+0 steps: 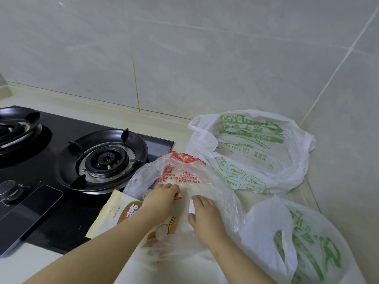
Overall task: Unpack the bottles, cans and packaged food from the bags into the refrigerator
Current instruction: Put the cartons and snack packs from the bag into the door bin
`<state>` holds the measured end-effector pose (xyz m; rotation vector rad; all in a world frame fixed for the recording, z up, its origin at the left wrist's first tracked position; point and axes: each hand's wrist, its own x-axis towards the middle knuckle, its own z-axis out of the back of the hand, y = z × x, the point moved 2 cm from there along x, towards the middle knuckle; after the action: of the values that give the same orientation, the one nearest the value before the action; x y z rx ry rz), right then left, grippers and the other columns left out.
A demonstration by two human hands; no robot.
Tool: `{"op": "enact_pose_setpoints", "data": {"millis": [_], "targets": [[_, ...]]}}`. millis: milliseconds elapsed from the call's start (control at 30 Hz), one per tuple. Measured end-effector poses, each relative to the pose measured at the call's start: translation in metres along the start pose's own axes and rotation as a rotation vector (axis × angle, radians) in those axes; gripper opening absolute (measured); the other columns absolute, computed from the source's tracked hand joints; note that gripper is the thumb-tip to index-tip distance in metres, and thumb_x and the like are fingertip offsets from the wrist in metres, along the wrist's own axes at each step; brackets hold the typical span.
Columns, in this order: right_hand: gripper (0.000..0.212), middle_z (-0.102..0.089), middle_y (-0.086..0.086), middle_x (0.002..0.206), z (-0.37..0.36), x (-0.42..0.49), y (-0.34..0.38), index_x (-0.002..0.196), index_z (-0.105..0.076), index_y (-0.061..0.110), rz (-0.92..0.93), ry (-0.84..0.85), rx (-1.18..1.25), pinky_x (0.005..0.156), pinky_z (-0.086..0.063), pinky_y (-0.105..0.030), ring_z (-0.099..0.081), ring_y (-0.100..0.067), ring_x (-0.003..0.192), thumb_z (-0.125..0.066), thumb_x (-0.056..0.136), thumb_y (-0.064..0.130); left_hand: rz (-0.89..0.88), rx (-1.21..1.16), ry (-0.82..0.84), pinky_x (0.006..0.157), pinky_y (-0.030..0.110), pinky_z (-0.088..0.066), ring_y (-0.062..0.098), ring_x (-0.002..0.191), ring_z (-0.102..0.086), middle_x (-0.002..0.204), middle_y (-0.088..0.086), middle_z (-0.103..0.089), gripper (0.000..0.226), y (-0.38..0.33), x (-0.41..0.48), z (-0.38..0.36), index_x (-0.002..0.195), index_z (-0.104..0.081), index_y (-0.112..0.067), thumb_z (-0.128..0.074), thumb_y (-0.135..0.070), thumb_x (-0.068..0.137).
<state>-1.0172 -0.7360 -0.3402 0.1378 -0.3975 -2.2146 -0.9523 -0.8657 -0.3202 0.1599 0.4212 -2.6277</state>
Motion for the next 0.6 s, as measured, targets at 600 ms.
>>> {"op": "enact_pose_setpoints", "data": {"millis": [600], "targets": [[0.023,-0.054,-0.001,0.114,0.000,0.012,-0.004,0.117,-0.055,0.018,-0.311,0.047,0.664,0.076,-0.038,-0.013,-0.051,-0.010,0.095,-0.044,0.097,0.021,0.006,-0.244,-0.052,0.100,0.029,-0.040,0.019,0.127,-0.040,0.146,0.002,-0.024,0.065,0.006,-0.012,-0.006,0.145,-0.021,-0.023,-0.055,-0.029,0.091]]}}
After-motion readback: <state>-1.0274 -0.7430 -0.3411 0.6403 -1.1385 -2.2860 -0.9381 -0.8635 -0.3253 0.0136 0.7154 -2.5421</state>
